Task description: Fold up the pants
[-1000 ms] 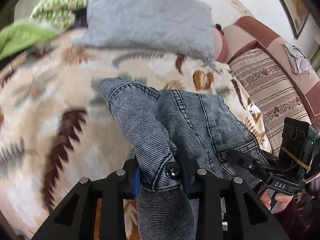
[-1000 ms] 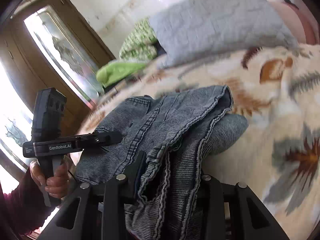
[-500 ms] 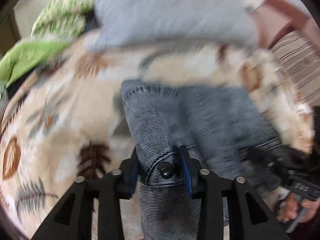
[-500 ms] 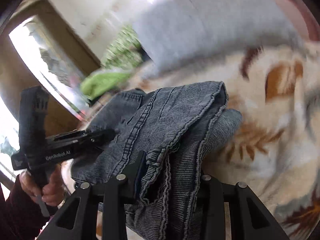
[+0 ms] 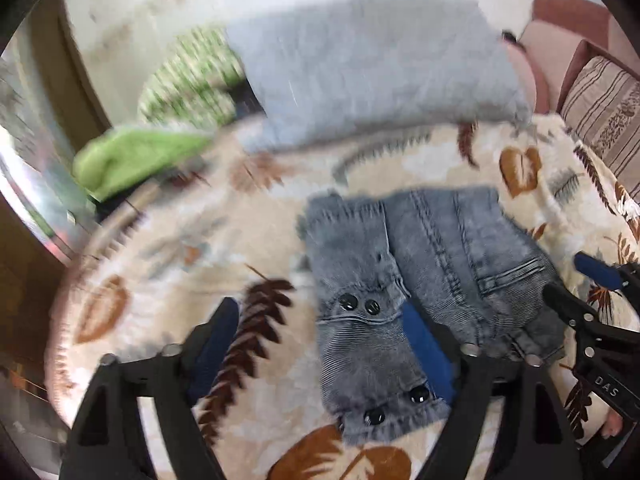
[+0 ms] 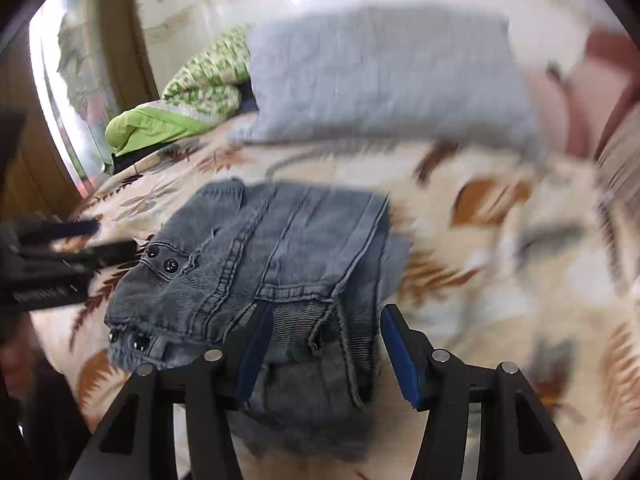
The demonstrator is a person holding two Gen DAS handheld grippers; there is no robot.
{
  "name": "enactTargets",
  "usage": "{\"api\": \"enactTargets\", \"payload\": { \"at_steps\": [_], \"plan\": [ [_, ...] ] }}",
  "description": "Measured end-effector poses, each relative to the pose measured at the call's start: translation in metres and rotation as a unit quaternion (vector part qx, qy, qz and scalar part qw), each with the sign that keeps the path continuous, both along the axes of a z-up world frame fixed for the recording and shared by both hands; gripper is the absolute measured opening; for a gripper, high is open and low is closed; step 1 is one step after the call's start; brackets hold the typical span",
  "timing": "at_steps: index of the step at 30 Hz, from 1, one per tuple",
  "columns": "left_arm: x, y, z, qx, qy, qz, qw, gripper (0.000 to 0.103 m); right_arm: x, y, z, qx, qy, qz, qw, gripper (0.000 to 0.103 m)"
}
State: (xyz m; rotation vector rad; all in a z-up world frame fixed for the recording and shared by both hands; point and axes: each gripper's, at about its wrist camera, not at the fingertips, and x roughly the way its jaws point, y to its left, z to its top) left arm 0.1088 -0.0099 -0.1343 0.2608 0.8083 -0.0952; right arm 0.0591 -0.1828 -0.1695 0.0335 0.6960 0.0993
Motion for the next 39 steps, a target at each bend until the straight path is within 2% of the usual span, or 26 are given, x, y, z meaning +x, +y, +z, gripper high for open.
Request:
{"api": "enactTargets", "payload": {
  "at_steps": [3, 7, 12, 17, 21, 32, 39],
  "plan": [
    [-0.033, 0.0, 0.025, 0.019, -0.069, 0.017, 0.9973, 0.093, -0.037, 0.003, 0.027, -0.027, -0.054, -0.009, 0.998, 0.06],
    [-0.064, 0.004, 0.054, 0.015, -0.129, 0.03, 0.991, 0.099, -0.083, 0.006, 0.062, -0.016, -0.11, -0.015, 0.994, 0.064],
    [-0.087, 0.016, 0.081, -0.003, -0.171, 0.044, 0.9844, 0.102, -0.114, 0.021, 0.099, -0.016, -0.151, -0.033, 0.988, 0.066],
    [-0.096, 0.027, 0.087, -0.015, -0.173, 0.054, 0.9833, 0.103, -0.126, 0.035, 0.127, -0.01, -0.165, -0.037, 0.986, 0.068],
    [-0.103, 0.037, 0.091, -0.024, -0.177, 0.058, 0.9822, 0.103, -0.127, 0.044, 0.137, -0.004, -0.166, -0.042, 0.985, 0.068],
    [-0.102, 0.05, 0.084, -0.038, -0.161, 0.063, 0.9842, 0.103, -0.115, 0.058, 0.122, -0.01, -0.128, -0.036, 0.991, 0.068],
    [-0.103, 0.057, 0.086, -0.052, -0.154, 0.067, 0.9844, 0.103, -0.119, 0.061, 0.129, -0.009, -0.138, -0.035, 0.99, 0.068]
  ]
}}
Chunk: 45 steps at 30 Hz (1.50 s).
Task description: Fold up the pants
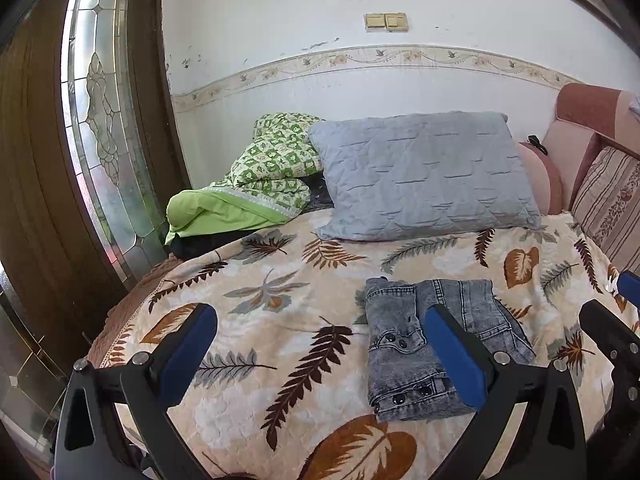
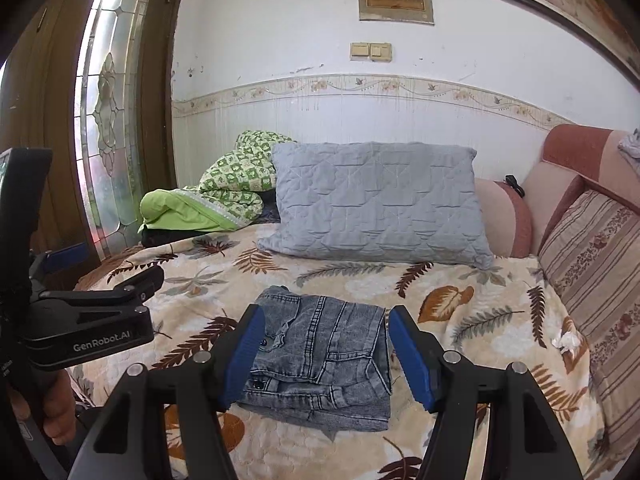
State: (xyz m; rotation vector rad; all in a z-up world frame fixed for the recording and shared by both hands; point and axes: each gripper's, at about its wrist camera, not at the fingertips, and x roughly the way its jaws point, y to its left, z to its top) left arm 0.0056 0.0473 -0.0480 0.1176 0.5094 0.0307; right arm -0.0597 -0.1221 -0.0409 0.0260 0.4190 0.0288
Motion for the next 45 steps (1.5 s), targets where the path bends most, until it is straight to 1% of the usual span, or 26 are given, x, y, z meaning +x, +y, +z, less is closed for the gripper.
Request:
{"api": "enactTargets", "payload": {
  "at_steps": [4, 13, 20, 28, 36, 39, 45],
  "plan": [
    [-0.002, 0.004, 0.002, -0.005, 0.0, 0.006, 1.0, 0.103, -0.001, 0.004, 0.001, -0.001, -0.002, 0.007, 1.0, 0.068],
    [-0.012, 0.001, 0.013, 0.006, -0.019, 0.005, 0.9998, 0.103, -0.005, 0.002, 0.001, 0.005, -0.006, 0.007, 1.0, 0.068],
    [-0.012, -0.001, 0.011, 0.005, -0.008, 0.001, 1.0, 0.103, -0.004, -0.002, -0.002, 0.01, 0.005, 0.008, 1.0, 0.068],
    [-0.014, -0.006, 0.011, 0.013, -0.011, -0.012, 0.9998, 0.103, -0.002, -0.003, -0.007, 0.01, 0.012, 0.01, 1.0, 0.068],
    [-0.013, -0.006, 0.008, -0.002, 0.0, -0.022, 0.9998, 0.103, 0.002, -0.003, -0.012, 0.009, 0.02, 0.009, 1.0, 0.068],
    [-0.013, -0.005, 0.008, -0.004, -0.002, -0.023, 0.9997, 0.103, 0.003, -0.002, -0.014, 0.008, 0.024, 0.01, 1.0, 0.068],
    [-0.015, -0.009, 0.007, 0.004, -0.007, -0.03, 0.9995, 0.103, 0.004, 0.0, -0.017, 0.006, 0.026, 0.014, 1.0, 0.068]
  ]
}}
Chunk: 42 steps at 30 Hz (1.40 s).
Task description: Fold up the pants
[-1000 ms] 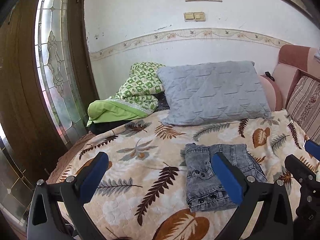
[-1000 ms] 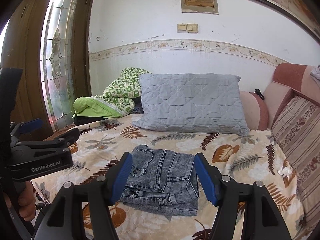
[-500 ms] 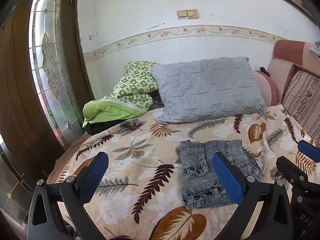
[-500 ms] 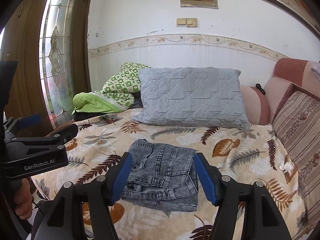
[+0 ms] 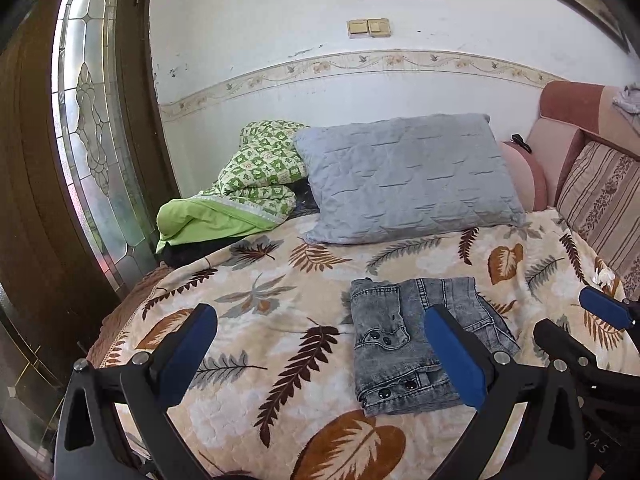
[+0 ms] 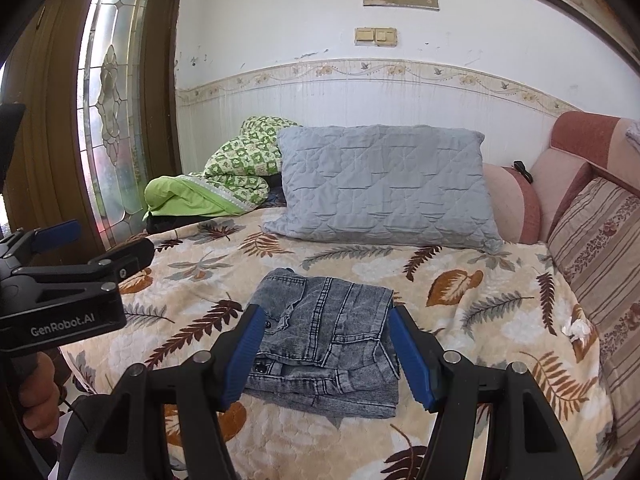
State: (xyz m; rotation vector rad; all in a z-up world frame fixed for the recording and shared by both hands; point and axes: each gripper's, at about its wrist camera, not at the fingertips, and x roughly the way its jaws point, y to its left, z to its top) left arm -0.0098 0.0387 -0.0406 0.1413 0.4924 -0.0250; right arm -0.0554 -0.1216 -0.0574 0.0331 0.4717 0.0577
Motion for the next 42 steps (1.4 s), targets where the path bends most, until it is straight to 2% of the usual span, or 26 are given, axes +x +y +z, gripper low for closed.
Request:
{"api": "enactTargets", "payload": {
  "at_steps": [42],
  "plan": [
    [-0.0006, -0.006, -0.0048, -0.008, 0.012, -0.011, 0.9998, 0.103, 0.0026, -0.0012, -0.0083, 0.007, 0.013, 0.0, 1.0, 0.068]
  ]
}}
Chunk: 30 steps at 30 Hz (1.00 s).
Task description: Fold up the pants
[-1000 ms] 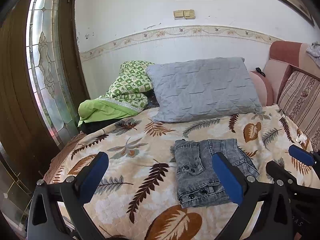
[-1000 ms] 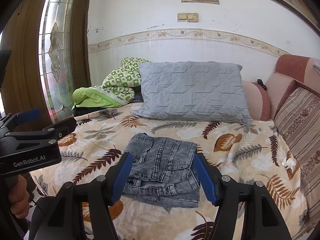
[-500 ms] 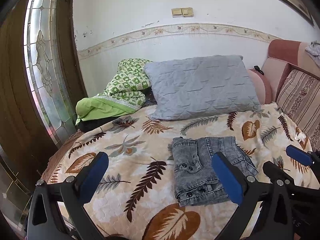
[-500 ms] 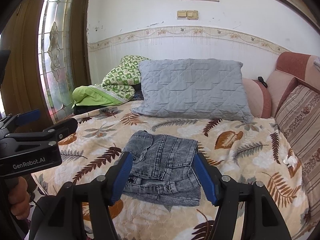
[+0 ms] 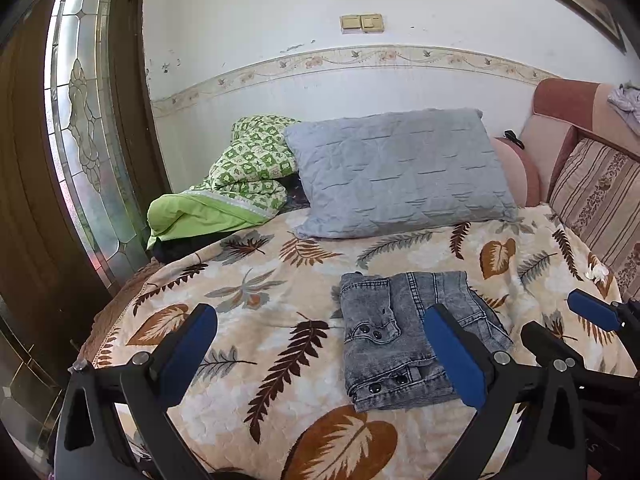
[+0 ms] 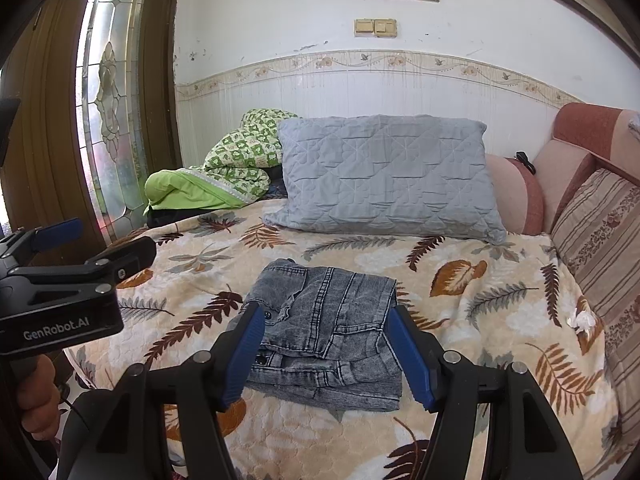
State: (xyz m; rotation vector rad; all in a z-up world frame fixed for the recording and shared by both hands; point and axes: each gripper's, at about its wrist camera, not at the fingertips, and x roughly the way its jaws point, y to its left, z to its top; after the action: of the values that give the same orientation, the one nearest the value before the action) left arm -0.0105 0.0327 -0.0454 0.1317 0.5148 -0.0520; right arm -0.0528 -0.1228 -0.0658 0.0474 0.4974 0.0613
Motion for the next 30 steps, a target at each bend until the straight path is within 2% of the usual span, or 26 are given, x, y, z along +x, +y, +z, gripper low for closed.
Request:
{"api": "enactTargets", "payload": {
  "at_steps": [19, 30],
  "plan": [
    [-0.0044, 0.0011, 0.0064, -0.008, -0.006, -0.01, 0.9999, 0.103, -0.0007, 0.0008, 0.0001, -0.002, -0.001, 0.001, 1.0, 0.068],
    [-0.0021, 0.0029, 0.003, -0.017, 0.007, -0.02, 0.9996, 0.103, 0.001, 0.0037, 0.0012, -0.007, 0.003, 0.007, 1.0, 0.068]
  ]
}}
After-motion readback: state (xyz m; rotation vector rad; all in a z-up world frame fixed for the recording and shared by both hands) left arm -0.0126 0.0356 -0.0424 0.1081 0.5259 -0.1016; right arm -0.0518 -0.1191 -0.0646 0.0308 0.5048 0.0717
